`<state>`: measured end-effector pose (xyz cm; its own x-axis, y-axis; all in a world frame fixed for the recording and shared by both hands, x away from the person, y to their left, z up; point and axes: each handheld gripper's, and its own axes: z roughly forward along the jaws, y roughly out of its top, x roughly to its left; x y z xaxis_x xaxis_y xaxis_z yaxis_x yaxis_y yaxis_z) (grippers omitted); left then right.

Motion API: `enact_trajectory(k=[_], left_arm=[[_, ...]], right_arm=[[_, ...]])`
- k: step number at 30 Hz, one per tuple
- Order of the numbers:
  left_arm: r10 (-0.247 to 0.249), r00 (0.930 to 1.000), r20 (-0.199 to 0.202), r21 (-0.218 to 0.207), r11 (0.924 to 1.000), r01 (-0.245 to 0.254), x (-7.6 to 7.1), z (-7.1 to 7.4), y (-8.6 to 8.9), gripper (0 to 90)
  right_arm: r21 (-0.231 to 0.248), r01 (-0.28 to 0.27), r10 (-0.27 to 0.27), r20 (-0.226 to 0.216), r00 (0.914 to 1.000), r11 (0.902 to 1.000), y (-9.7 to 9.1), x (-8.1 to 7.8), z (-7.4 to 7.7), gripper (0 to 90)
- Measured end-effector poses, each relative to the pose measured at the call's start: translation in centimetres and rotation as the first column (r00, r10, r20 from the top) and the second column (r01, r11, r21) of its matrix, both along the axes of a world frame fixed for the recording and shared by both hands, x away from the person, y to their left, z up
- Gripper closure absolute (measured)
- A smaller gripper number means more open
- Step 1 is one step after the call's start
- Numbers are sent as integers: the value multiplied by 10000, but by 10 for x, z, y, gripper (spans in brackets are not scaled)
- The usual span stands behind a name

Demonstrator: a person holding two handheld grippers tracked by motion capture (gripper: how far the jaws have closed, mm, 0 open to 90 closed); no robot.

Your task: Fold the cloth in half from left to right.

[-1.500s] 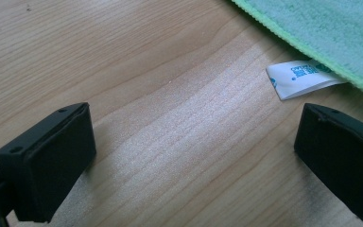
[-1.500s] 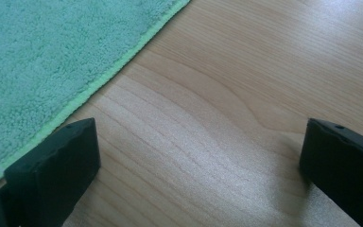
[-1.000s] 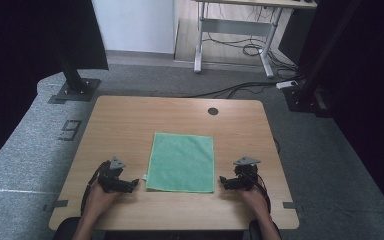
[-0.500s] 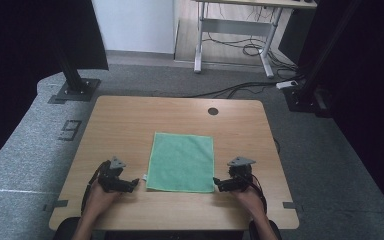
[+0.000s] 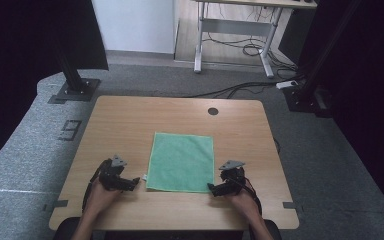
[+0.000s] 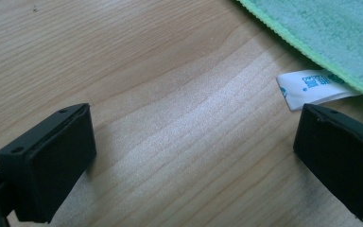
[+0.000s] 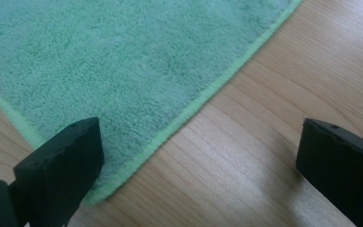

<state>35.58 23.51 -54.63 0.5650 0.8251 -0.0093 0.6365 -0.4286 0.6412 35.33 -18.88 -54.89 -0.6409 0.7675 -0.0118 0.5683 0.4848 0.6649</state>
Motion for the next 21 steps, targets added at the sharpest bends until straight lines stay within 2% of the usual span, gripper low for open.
enact_trajectory(k=[7, 12, 21], left_arm=[[-7, 9999, 139, -50, 10000, 8, 8, 3, -8, 0], [-1, 9994, 344, -190, 9998, 8, 16, 7, -17, 0], [-51, 9988, 479, -513, 9987, 75, 47, 13, -38, 0]], right_arm=[[59, 474, -473, -103, 9988, 9989, -16, 4, 0, 19], [-134, 790, -789, 57, 9969, 9968, -26, 6, 1, 21], [-187, 1173, -1171, 95, 9931, 9929, -38, 9, 2, 28]])
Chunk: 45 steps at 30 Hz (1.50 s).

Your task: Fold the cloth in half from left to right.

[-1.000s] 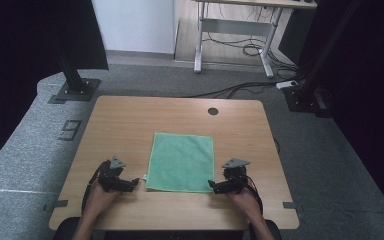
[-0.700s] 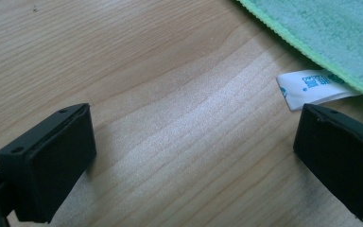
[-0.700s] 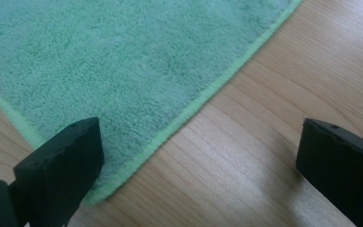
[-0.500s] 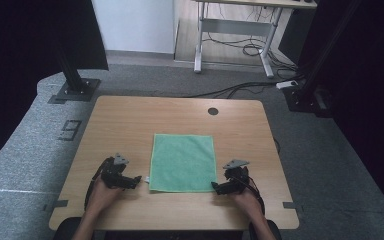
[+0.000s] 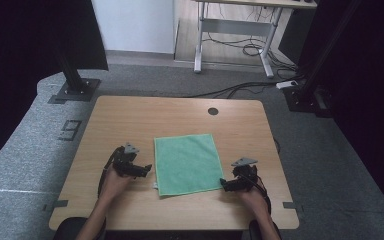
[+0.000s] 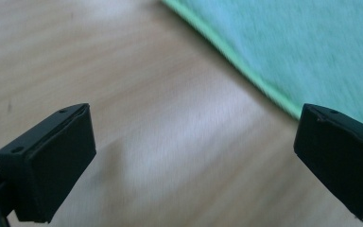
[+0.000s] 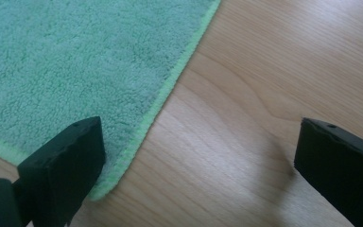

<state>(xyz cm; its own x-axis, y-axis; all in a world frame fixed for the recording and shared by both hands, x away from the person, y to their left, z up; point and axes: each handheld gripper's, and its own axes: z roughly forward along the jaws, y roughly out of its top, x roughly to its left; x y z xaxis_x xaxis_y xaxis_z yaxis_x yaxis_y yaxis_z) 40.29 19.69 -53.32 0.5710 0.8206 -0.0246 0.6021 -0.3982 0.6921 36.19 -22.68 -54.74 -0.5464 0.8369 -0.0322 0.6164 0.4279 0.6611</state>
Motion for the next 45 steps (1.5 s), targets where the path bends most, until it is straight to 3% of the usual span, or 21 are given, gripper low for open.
enact_trajectory(k=[6, 11, 18, 22, 25, 33, 45], left_arm=[[78, 9999, 123, 179, 9998, -81, 27, 4, -16, 0], [380, 9990, 226, 61, 9993, -382, 44, 3, -25, 1], [760, 9970, 175, 194, 9969, -763, 64, -8, -37, 2], [937, 9956, 68, 498, 9943, -940, 68, -15, -41, 0], [976, 9951, 121, 661, 9930, -982, 68, -14, -40, 0], [1176, 9930, -71, 576, 9915, -1170, 59, -14, -27, 0], [1328, 9908, -268, 577, 9897, -1311, 22, -13, 10, 2]], right_arm=[[58, 259, -259, -18, 9997, 9996, -10, 3, 0, 32], [93, 369, -369, -13, 9993, 9993, -15, 5, -1, 36], [228, 578, -578, -19, 9983, 9981, -26, 8, -2, 37], [327, 570, -568, -51, 9984, 9978, -27, 9, -2, 41], [345, 509, -507, -47, 9987, 9981, -27, 9, -2, 45], [435, 278, -277, -48, 9996, 9987, -22, 9, -3, 56], [510, -367, 370, -44, 9993, 9980, 1, 6, -3, 56]])
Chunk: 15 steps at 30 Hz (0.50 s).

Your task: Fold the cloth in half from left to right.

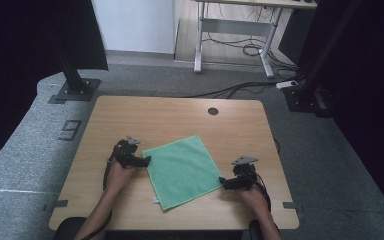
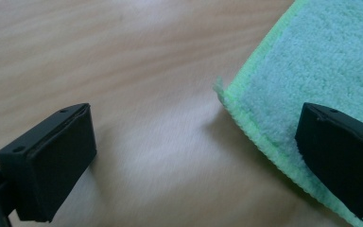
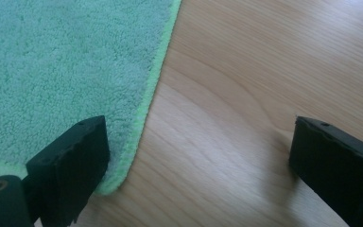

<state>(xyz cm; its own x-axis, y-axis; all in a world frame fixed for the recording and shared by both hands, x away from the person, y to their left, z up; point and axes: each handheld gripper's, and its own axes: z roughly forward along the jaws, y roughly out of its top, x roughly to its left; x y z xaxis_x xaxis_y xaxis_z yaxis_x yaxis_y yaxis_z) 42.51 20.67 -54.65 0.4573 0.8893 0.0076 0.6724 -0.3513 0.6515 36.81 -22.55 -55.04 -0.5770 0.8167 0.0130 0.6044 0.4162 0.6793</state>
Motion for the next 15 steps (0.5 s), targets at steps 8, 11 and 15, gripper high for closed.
enact_trajectory(k=[8, 11, 15], left_arm=[[236, 9997, 53, -175, 9996, -235, -6, 4, 10, 32], [609, 9977, 305, -1014, 9932, -576, 0, 11, 13, 60], [723, 9960, 523, -866, 9939, -676, 6, 11, 14, 104]], right_arm=[[-6, -422, 422, 46, 9991, 9991, 14, -3, 0, 56], [-2, -466, 466, 51, 9989, 9989, 14, -3, 0, 55], [-18, -476, 476, 35, 9989, 9989, 14, -3, 0, 55]])
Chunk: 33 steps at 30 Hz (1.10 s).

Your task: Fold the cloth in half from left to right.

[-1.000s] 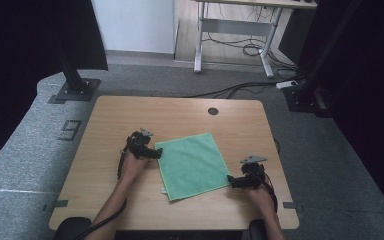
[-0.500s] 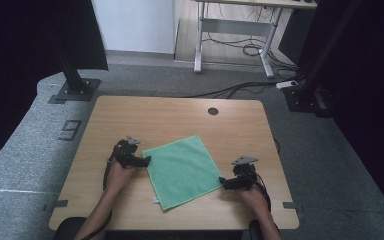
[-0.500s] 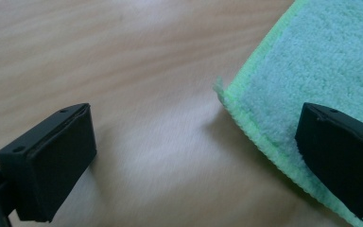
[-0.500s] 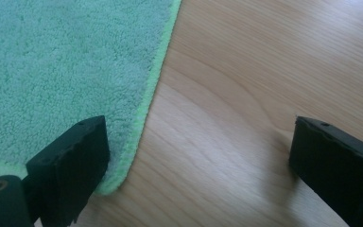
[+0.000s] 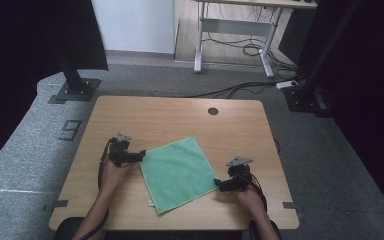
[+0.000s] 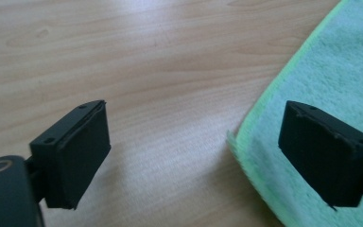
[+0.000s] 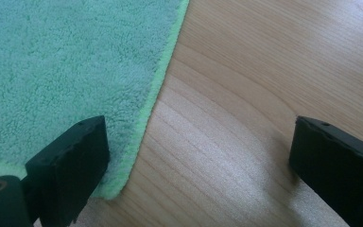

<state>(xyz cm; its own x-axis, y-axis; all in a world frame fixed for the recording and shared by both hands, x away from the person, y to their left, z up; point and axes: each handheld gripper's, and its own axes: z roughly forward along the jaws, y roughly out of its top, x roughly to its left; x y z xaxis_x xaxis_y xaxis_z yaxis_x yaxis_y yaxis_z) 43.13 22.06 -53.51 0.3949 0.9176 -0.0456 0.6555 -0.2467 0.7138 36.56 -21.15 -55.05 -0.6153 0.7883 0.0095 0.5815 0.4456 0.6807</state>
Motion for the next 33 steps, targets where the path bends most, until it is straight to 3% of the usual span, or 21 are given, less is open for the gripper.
enact_trajectory(k=[4, 7, 16, 19, 28, 33], left_arm=[[-164, 9996, -233, 108, 9998, 166, 2, -7, -1, 138], [-328, 9991, -273, 608, 9976, 344, 2, -10, -5, 141], [-459, 9987, -212, 465, 9978, 468, 2, -12, -2, 128], [-447, 9988, -217, 454, 9979, 457, 2, -12, -2, 129], [-436, 9988, -221, 441, 9980, 445, 2, -12, -2, 129], [-402, 9989, -223, 457, 9981, 412, 2, -12, -1, 125]], right_arm=[[-8, -39, 39, -20, 10000, 10000, 0, 0, 0, 55], [-4, -70, 70, -45, 10000, 10000, 0, 1, 0, 57], [-191, -160, 161, 39, 9999, 9997, 2, 0, 4, 70], [-32, -256, 256, 95, 9996, 9997, 5, -2, 8, 70], [309, -1321, 1323, -46, 9912, 9908, 28, -9, 14, 71], [728, -2086, 2099, -111, 9777, 9753, 49, -15, 17, 93]])
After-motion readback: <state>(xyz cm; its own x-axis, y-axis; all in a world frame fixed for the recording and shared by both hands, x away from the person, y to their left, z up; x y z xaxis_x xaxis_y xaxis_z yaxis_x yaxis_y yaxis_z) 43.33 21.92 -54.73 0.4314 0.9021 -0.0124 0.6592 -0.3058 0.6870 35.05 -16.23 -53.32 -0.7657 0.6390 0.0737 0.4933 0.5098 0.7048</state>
